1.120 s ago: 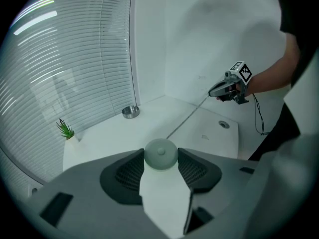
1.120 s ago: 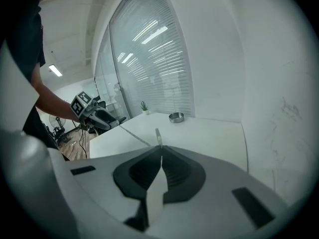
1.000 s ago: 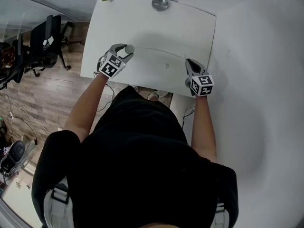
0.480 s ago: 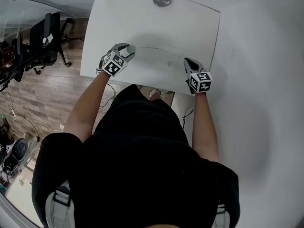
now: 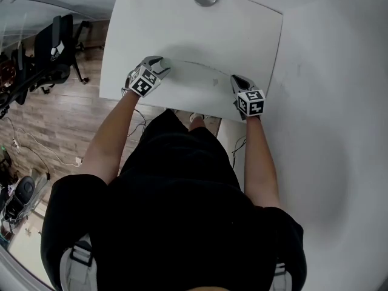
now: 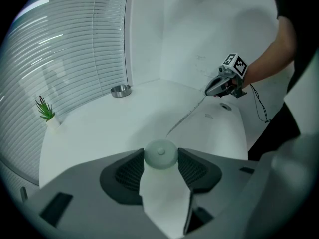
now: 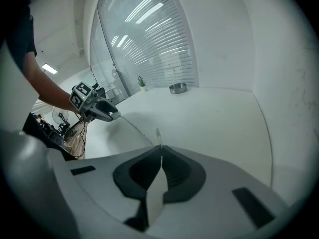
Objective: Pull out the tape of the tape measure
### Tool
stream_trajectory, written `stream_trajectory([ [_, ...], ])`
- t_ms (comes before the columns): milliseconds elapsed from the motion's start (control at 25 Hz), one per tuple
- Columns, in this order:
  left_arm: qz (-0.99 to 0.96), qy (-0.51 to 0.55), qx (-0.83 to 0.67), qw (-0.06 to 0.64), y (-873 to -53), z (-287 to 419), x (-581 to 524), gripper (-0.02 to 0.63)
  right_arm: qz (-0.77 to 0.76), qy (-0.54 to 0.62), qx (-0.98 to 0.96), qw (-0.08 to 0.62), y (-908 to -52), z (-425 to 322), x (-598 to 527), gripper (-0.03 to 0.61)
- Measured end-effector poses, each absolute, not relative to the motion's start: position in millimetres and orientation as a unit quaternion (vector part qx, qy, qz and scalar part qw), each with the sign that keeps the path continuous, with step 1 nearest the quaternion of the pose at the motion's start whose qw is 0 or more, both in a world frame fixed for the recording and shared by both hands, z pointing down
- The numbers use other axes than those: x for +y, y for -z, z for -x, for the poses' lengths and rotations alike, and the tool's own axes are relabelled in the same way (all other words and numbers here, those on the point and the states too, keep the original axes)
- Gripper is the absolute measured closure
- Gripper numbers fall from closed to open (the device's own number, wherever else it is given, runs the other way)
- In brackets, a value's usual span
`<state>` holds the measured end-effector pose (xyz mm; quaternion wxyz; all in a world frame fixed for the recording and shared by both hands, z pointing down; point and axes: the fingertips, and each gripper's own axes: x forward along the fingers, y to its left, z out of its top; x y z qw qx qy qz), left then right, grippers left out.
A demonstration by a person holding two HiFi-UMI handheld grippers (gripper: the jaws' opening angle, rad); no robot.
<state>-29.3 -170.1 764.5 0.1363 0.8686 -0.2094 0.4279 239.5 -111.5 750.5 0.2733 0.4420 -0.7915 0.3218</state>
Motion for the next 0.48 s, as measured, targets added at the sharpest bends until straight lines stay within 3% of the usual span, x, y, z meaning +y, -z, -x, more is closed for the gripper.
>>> stream_trajectory([
  [480, -0.861, -0.447, -0.199, 0.137, -778, 24, -165, 0.390, -0.438, -0.340, -0.768, 0.320, -775, -245, -102, 0.568],
])
